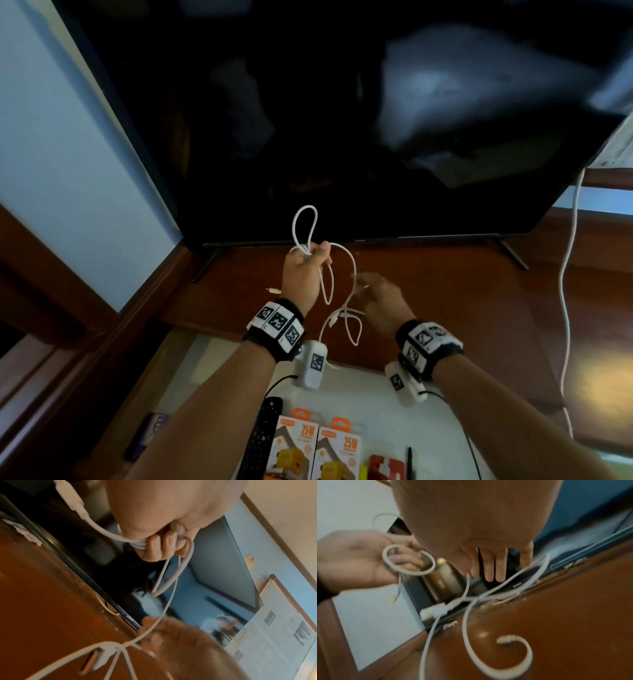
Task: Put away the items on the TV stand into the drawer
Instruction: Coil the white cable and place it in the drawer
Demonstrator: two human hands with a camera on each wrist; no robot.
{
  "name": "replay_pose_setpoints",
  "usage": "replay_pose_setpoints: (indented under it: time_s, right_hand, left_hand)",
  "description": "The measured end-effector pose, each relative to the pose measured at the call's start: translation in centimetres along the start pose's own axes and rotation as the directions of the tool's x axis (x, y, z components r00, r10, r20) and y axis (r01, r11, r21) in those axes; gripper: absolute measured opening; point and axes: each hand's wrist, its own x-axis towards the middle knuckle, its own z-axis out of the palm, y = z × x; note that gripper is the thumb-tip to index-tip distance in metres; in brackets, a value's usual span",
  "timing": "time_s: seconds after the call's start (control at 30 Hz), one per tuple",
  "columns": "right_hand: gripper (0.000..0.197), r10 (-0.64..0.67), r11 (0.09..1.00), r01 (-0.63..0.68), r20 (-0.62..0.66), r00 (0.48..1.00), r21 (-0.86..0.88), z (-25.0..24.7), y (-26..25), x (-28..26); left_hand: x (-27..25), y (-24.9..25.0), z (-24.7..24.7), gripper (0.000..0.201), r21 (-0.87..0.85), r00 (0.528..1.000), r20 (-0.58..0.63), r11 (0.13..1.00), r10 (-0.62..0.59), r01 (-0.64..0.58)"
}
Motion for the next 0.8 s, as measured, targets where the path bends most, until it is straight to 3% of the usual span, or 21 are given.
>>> replay_pose_setpoints:
  time_s: [0.1,0.23,0.33,0.4,0.47,0.6,0.73,0.8]
  right_hand:
    - [0.022,-0.006,0.999,0.009,0.067,0.998,-0.040,1.9,1.4,-1.3]
    - [0.023,-0.010,0.962,0.035,0.096,0.995,-0.270,2.2,3.3,-2.3]
    - [0.018,-0.207,0.959,0.190,-0.065,0.976,-0.210,1.1,3.8,-2.1]
    - [0.019,-0.302,0.947,0.264,-0.229,0.925,-0.183,0.2,3.7,-1.5]
    - [0.028,-0.368,0.920,0.299,-0.296,0.881,-0.255,-0.6,3.0,-0.9]
    - [0.041,-0.569,0.772,0.479,-0.121,0.813,-0.418,-0.9,1.9,-0.9]
    - [0.048,-0.657,0.657,0.564,-0.012,0.754,-0.500,-0.7,2.0,-1.6]
    - [0.048,-0.671,0.629,0.577,0.011,0.741,-0.522,-0.8,2.3,-1.9]
  left_hand:
    - [0.5,0.4,0.6,0.037,0.035,0.999,-0.035,0.999,0.017,-0.016]
    - [2.2,0.6,-0.4,0.037,0.029,0.991,-0.135,1.000,0.015,-0.011]
    - [2.9,0.4,-1.4,0.037,0.092,0.988,-0.147,0.995,0.053,-0.039]
    - [2.8,-0.3,-1.6,0.039,0.198,0.995,-0.079,0.979,0.068,-0.051]
    - [2.7,-1.7,-1.8,0.042,0.297,0.999,-0.043,0.955,0.032,-0.018]
    - [3.3,-3.3,-2.7,0.043,0.405,0.990,-0.135,0.909,-0.050,0.101]
    - [4.5,-2.6,-3.7,0.042,0.503,0.974,-0.225,0.851,-0.036,0.147]
    - [4.5,-2.2,-3.8,0.046,0.594,0.983,-0.185,0.795,-0.017,0.126]
